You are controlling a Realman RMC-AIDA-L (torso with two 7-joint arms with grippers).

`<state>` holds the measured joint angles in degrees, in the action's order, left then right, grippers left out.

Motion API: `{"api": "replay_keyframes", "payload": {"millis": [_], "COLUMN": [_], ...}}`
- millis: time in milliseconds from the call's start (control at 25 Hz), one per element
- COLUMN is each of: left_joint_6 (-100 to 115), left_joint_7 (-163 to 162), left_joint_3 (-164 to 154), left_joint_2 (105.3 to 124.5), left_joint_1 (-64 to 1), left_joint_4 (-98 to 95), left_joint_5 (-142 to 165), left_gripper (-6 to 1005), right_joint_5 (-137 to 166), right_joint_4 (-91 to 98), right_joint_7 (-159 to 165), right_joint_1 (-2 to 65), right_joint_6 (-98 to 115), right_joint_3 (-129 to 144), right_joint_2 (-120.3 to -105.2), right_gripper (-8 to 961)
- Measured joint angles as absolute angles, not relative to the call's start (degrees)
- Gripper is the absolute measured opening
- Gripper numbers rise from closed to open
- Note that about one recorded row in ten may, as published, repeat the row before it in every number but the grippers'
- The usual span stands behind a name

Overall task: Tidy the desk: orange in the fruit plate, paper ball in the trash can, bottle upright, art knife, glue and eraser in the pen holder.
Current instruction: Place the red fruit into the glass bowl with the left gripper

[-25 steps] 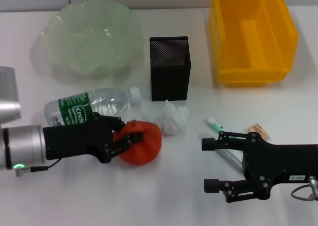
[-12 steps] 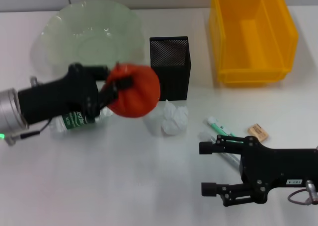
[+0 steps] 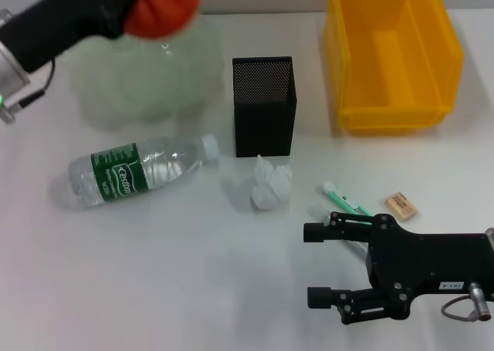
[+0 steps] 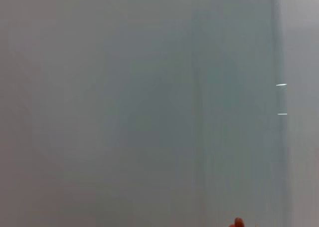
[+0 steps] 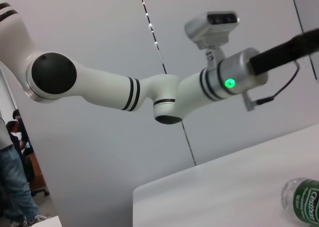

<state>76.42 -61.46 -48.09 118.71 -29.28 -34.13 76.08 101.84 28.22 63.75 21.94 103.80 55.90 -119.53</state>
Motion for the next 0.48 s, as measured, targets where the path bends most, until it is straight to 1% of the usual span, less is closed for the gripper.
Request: {"api": "replay_keyframes", "payload": {"millis": [240,480], "left_joint_6": [65.37,52.37], "left_joint_7": [-57.55,-52.63], "left_joint_3": [-52.05,-62.23], "left_joint_2": [118.73,119.18], "left_joint_1": [-30.71,-31.53], "left_joint_4": [-34.11,-33.26], "left_joint_5": [75.68,74.52], "left_gripper": [66,60], "right_joint_5": [101.02,100.10], "right_joint_4": [28.13,28.12], "right_joint_7": [63.66,63.64], "right_joint_1": [21.88,21.81], "right_joint_6": [104.02,104.07], "right_joint_3": [55.94,56.33], "right_joint_2": [-119.61,-119.59], "right_gripper": [832,831]}}
